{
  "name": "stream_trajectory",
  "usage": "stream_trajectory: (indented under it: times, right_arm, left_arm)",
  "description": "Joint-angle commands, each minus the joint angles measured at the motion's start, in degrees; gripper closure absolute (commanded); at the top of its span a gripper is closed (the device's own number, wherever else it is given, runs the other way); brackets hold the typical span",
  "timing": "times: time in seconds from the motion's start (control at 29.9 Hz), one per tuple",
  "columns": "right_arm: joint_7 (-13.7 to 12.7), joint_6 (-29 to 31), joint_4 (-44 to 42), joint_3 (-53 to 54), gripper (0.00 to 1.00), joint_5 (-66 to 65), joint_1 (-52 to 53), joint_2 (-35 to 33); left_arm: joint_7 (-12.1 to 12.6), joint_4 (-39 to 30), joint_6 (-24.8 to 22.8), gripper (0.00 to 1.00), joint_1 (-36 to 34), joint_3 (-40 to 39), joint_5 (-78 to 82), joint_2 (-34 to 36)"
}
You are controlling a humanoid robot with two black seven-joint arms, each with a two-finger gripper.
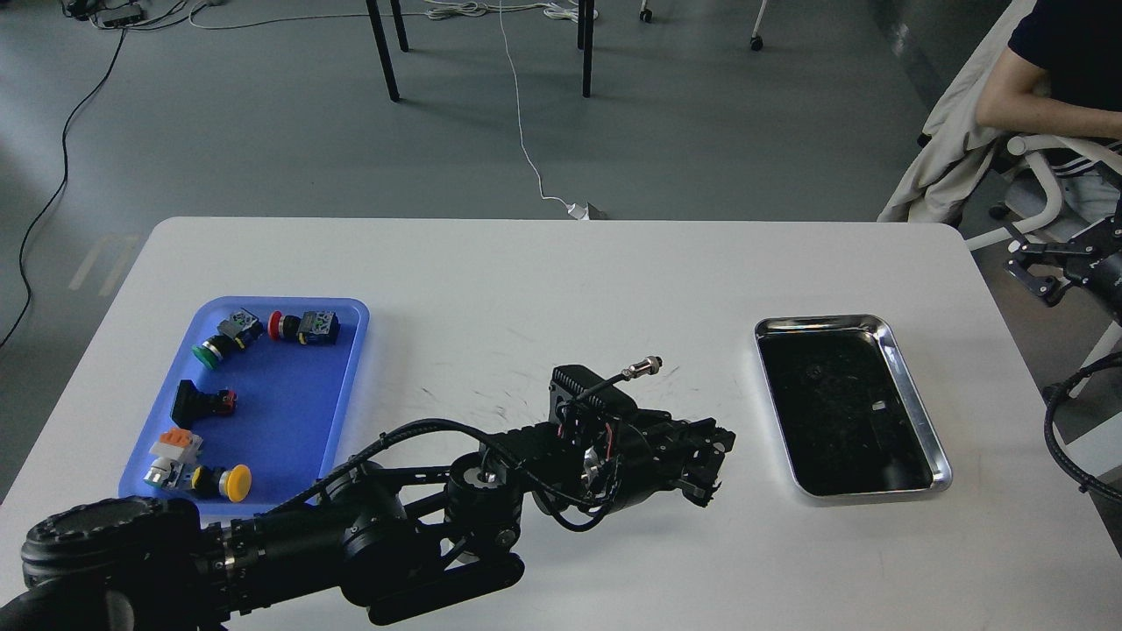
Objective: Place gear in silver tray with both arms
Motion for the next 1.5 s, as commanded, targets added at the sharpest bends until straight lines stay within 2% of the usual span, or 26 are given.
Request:
stream_trajectory:
  times: [0.0,0.3,0.43,0.57,0.64,0.7,0.8,0.94,1.07,1.2,1.27,1.37,1.47]
  right_arm:
    - [0.0,0.0,0.0,0.0,0.01,0.0,0.0,0.0]
    - [0.0,0.0,0.0,0.1,0.01,0.0,0.0,-0.1]
    - [0.0,0.0,0.2,0.2,0.01,0.0,0.0,-0.4]
    - [0.0,0.0,0.5,-0.1,0.01,0.0,0.0,-0.5]
    - [0.0,0.0,0.7,-0.2,0.01,0.0,0.0,-0.6]
    - [-0.1,0.0,1.4,-0.4,0.01,-0.1,0.2,-0.8]
    - [0.0,0.0,4.9,-0.9,0.01,-1.0,0.6,-1.4]
    - [0.0,0.0,8.9,-0.7,0.01,-6.6,2.1,-1.4]
    - [-0.2,0.0,12.7,-0.8,0.01,-14.7,5.4,-1.4]
    - [-1.0,0.0,17.3,-0.8,0.01,-29.0,8.7,-1.4]
    - [-1.8,0.0,19.0,-0.8,0.01,-36.3,10.2,-1.3]
    - [-3.2,0.0,21.2,-1.0,0.01,-43.8,12.8,-0.8]
    - [-5.8,0.0,26.3,-1.2,0.01,-49.9,14.0,-0.9]
  left_arm:
    - [-0.2,2.0,0.0,0.93,0.0,-0.2,0.1,0.0]
    - [-0.5,0.3,0.0,0.91,0.9,1.1,0.1,0.0]
    - [-0.4,-0.5,0.0,0.87,2.1,1.4,0.1,0.0]
    - [-0.3,-0.9,0.1,0.70,3.4,1.4,0.1,0.0]
    - [-0.2,-0.8,0.7,0.56,3.5,1.4,0.0,0.0]
    - [-0.1,-0.7,2.3,0.46,3.4,1.4,-0.3,0.0]
    - [-0.1,-0.4,4.3,0.17,3.4,1.4,-0.9,0.0]
    - [0.3,-0.2,6.8,0.04,3.2,0.7,-3.8,0.0]
    - [0.3,0.2,8.5,0.02,2.8,-6.2,-5.6,0.0]
    - [0.3,1.0,8.2,0.02,1.1,-14.5,-7.2,0.0]
    - [0.2,0.8,7.9,0.02,-0.6,-16.1,-9.7,0.0]
    - [0.1,-0.1,7.9,0.02,-3.2,-16.2,-17.3,7.0]
    - [0.0,-1.6,7.9,0.02,-4.9,-16.5,-25.5,14.7]
